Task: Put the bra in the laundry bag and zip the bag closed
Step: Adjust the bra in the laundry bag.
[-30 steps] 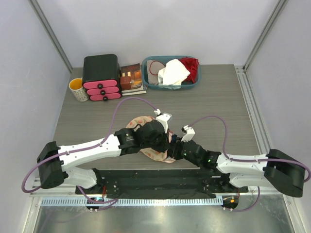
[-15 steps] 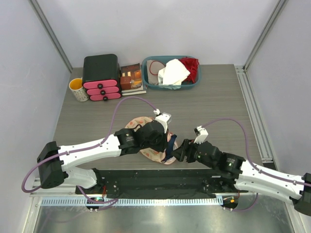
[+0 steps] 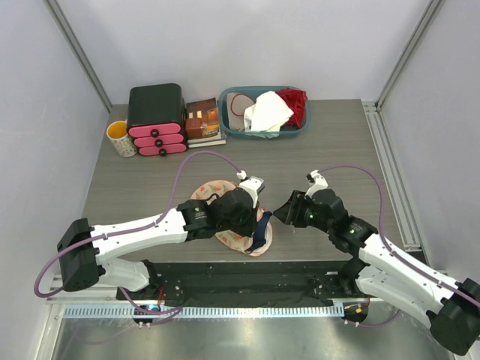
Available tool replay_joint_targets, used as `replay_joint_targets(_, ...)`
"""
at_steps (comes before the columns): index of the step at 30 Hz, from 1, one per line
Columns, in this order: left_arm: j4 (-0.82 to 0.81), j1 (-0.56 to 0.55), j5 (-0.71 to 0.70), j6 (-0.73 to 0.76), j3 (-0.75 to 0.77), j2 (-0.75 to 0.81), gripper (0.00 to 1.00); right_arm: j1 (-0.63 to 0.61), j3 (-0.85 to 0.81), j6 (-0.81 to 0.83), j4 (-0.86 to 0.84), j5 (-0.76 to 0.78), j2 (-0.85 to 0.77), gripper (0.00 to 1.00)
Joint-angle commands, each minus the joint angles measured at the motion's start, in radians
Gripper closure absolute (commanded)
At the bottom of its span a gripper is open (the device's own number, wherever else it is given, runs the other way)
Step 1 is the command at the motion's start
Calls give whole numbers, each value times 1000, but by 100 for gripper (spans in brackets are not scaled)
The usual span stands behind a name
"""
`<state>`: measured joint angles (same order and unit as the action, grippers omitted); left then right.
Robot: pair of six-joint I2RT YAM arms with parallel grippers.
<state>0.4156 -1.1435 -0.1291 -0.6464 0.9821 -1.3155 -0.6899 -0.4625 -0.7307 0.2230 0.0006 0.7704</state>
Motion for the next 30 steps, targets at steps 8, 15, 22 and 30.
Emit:
replay_joint_targets(8, -32, -1, 28, 8, 6, 22, 100, 26, 73, 14, -313, -252, 110, 56)
replay_joint_targets(15, -32, -1, 42, 8, 4, 36, 100, 24, 88, 20, -384, -254, 151, 63)
replay_joint_targets(22, -34, -1, 43, 10, 1, 41, 100, 27, 82, 62, -392, -246, 165, 80)
replay_joint_targets(30, -63, -1, 20, 8, 30, 1, 100, 18, 122, 18, -416, -344, 141, 99)
